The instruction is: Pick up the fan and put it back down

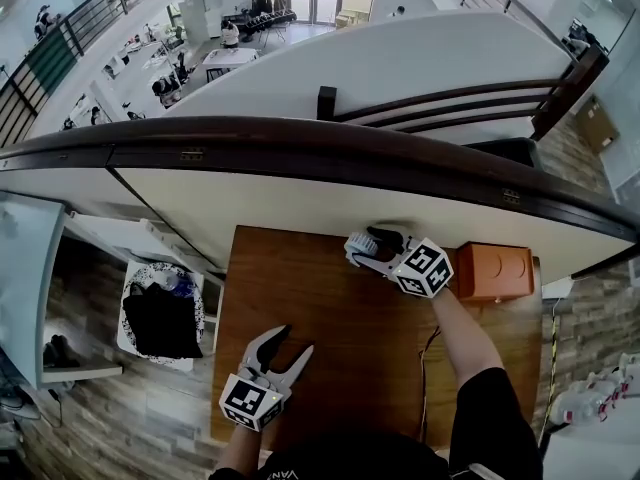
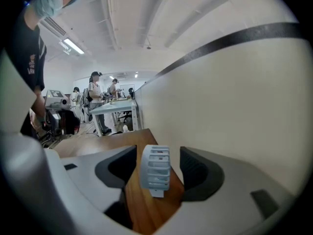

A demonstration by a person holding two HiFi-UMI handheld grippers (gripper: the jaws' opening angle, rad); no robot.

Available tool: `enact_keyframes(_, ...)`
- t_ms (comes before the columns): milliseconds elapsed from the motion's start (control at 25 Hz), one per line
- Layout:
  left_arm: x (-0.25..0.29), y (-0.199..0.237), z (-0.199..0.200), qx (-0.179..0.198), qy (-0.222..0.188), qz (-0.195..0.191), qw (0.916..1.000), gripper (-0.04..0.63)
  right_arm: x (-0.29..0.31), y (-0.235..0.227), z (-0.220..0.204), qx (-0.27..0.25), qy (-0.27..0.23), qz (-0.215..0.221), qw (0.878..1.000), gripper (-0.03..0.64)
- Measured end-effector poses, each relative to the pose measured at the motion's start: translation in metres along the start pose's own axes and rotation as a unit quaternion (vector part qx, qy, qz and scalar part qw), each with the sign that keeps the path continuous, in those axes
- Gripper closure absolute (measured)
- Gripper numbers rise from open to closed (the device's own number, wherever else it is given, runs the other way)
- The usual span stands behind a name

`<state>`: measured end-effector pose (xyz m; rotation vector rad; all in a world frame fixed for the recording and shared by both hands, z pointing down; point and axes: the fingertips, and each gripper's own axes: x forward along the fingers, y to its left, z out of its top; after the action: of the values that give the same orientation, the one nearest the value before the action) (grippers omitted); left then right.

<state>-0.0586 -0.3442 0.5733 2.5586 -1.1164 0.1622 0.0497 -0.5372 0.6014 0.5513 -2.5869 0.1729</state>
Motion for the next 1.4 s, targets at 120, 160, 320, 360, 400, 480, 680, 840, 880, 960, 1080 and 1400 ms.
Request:
enact_keyframes(120, -0.004, -0.008, 0.000, -0.004, -0.001, 0.005, 1.0000, 0.394, -0.011, 0.002, 0.005, 0.009, -0.012, -0.011, 1.000, 0.370)
enact_keyframes(160, -0.005, -0.010, -0.001, 0.002, -0.004, 0.005, 1.0000, 0.394, -0.015, 0.002, 0.007, 0.013, -0.019, -0.017, 1.000, 0.370)
enact_keyframes(320, -0.010, -0.022, 0.004, 0.014, -0.012, 0.010, 0.9998, 0.393, -0.045, 0.009, 0.021, 0.035, -0.065, -0.059, 0.996, 0.371)
enact_keyframes(360, -0.013, -0.025, 0.006, 0.017, -0.014, 0.012, 0.9997, 0.394, -0.055, 0.012, 0.023, 0.039, -0.077, -0.076, 0.993, 0.371)
enact_keyframes(400, -0.016, -0.029, 0.008, 0.020, -0.017, 0.015, 0.9995, 0.394, -0.066, 0.017, 0.026, 0.042, -0.088, -0.091, 0.991, 0.371)
enact_keyframes(480, -0.022, -0.036, 0.013, 0.026, -0.021, 0.020, 0.9992, 0.394, -0.086, 0.031, 0.029, 0.041, -0.103, -0.116, 0.987, 0.371)
enact_keyframes(680, -0.040, -0.061, 0.018, 0.037, -0.031, 0.037, 0.9981, 0.394, -0.135, 0.069, 0.030, 0.051, -0.132, -0.161, 0.977, 0.396)
enact_keyframes(840, -0.052, -0.082, 0.016, 0.034, -0.040, 0.053, 0.9972, 0.394, -0.169, 0.102, 0.022, 0.071, -0.148, -0.177, 0.970, 0.419)
enact_keyframes(880, -0.055, -0.088, 0.015, 0.032, -0.042, 0.057, 0.9970, 0.394, -0.177, 0.111, 0.019, 0.073, -0.151, -0.177, 0.970, 0.420)
enact_keyframes(960, -0.058, -0.100, 0.014, 0.025, -0.045, 0.065, 0.9966, 0.394, -0.191, 0.128, 0.014, 0.073, -0.155, -0.174, 0.970, 0.423)
enact_keyframes(1080, -0.067, -0.120, 0.008, 0.022, -0.047, 0.073, 0.9960, 0.394, -0.214, 0.157, 0.008, 0.069, -0.160, -0.174, 0.969, 0.428)
enact_keyframes(1400, -0.086, -0.176, -0.007, 0.023, -0.058, 0.090, 0.9939, 0.394, -0.286, 0.216, -0.016, 0.095, -0.195, -0.197, 0.956, 0.512)
